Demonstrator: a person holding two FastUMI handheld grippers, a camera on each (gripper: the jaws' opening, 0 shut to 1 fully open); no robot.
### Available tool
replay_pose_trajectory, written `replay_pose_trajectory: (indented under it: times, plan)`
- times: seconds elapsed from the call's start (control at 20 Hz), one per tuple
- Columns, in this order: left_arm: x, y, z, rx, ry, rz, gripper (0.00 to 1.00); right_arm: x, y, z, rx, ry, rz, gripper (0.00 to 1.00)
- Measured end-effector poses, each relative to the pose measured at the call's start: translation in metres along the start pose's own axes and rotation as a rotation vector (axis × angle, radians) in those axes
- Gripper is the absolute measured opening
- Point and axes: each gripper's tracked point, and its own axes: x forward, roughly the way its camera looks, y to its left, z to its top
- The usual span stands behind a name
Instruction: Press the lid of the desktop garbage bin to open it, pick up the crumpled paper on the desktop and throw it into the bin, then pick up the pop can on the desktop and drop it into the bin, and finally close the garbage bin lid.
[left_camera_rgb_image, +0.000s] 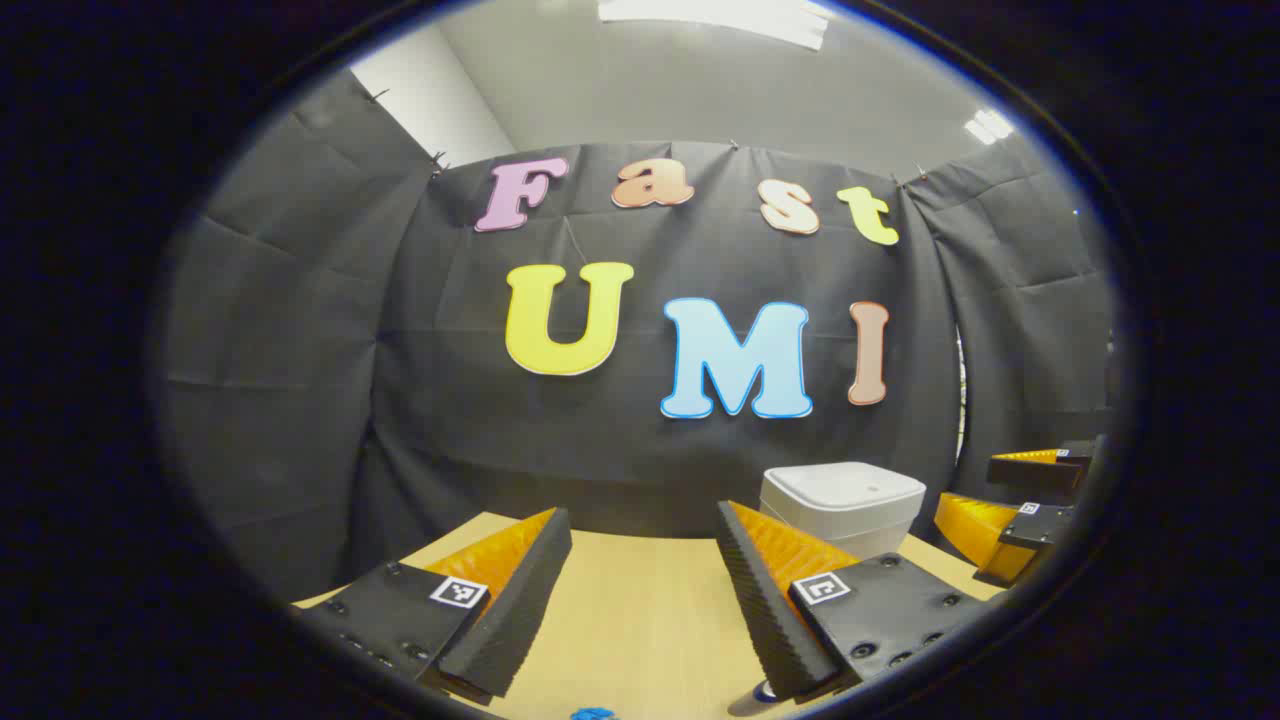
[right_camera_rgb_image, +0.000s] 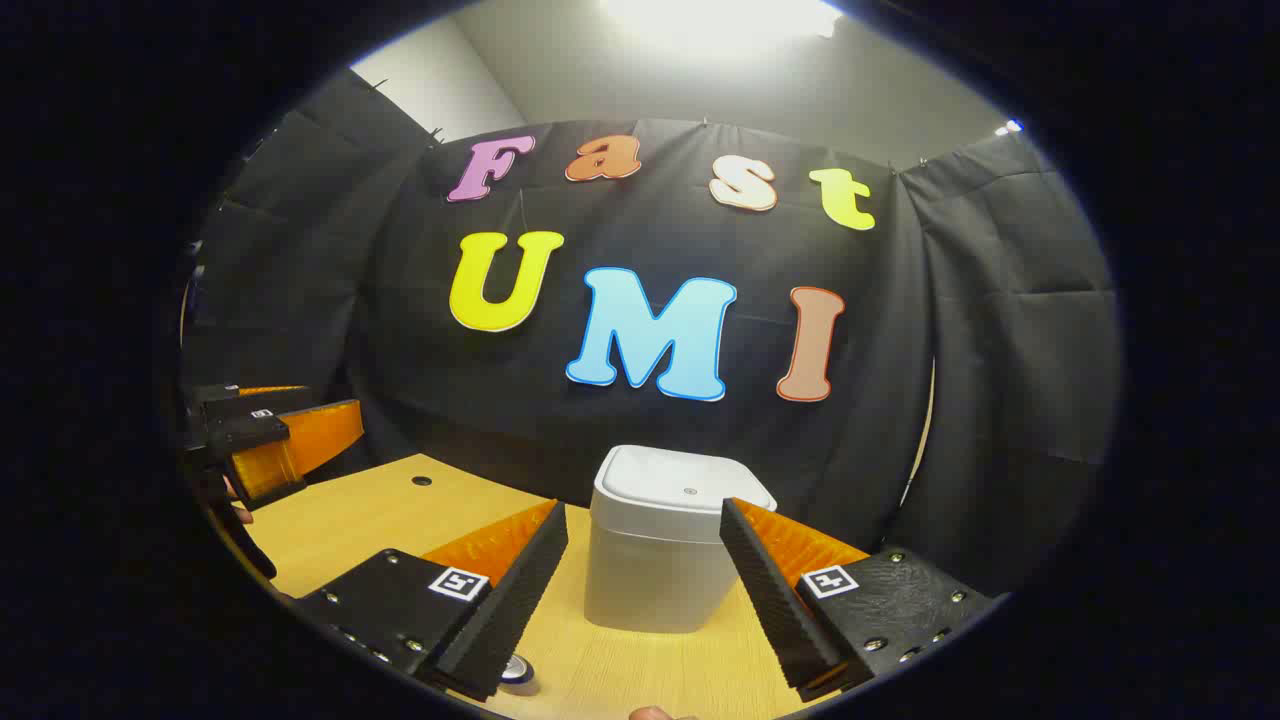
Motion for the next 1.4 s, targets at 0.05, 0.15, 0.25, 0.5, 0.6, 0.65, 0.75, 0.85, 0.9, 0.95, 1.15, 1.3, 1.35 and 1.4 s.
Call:
replay_pose_trajectory:
  times: [0.05, 0.15, 0.25, 0.5, 0.6, 0.65, 0.75, 0.85, 0.9, 0.95, 1.15, 1.3, 1.35, 1.4]
  plan:
    - [0.004, 0.001, -0.001, 0.007, 0.000, -0.004, 0.95, 0.002, -0.003, -0.001, -0.006, -0.003, -0.017, 1.00]
    - [0.008, 0.003, -0.007, 0.010, 0.013, -0.010, 0.95, 0.004, -0.005, -0.003, -0.012, 0.001, -0.034, 0.98]
    - [0.013, 0.003, -0.008, 0.009, 0.017, -0.015, 0.94, 0.006, -0.003, -0.004, -0.003, 0.007, -0.037, 0.98]
    - [0.018, 0.002, -0.014, 0.025, 0.029, -0.034, 0.95, 0.009, -0.001, -0.009, 0.008, 0.029, -0.049, 0.98]
    - [0.020, 0.001, -0.015, 0.022, 0.032, -0.038, 0.95, 0.009, -0.001, -0.008, 0.010, 0.027, -0.052, 0.98]
    - [0.021, 0.002, -0.016, 0.020, 0.035, -0.041, 0.95, 0.009, -0.001, -0.010, 0.013, 0.026, -0.056, 0.98]
    - [0.021, 0.003, -0.019, 0.023, 0.038, -0.040, 0.95, 0.010, -0.001, -0.010, 0.022, 0.026, -0.060, 0.98]
    - [0.021, 0.003, -0.017, 0.024, 0.035, -0.038, 0.94, 0.012, 0.003, -0.011, 0.032, 0.032, -0.054, 0.98]
    - [0.022, 0.003, -0.018, 0.022, 0.036, -0.037, 0.94, 0.012, 0.003, -0.012, 0.034, 0.038, -0.050, 0.98]
    - [0.022, 0.003, -0.019, 0.018, 0.038, -0.034, 0.94, 0.013, 0.004, -0.014, 0.034, 0.043, -0.044, 0.98]
    - [0.019, 0.003, -0.022, 0.000, 0.048, -0.029, 0.95, 0.015, 0.007, -0.019, 0.046, 0.059, -0.035, 0.76]
    - [0.018, 0.005, -0.023, 0.003, 0.048, -0.022, 0.95, 0.017, 0.001, -0.021, 0.051, 0.065, -0.052, 0.57]
    - [0.018, 0.004, -0.024, 0.004, 0.048, -0.022, 0.94, 0.017, 0.002, -0.021, 0.055, 0.065, -0.046, 0.49]
    - [0.017, 0.003, -0.025, 0.004, 0.050, -0.021, 0.94, 0.018, 0.005, -0.021, 0.060, 0.068, -0.030, 0.48]
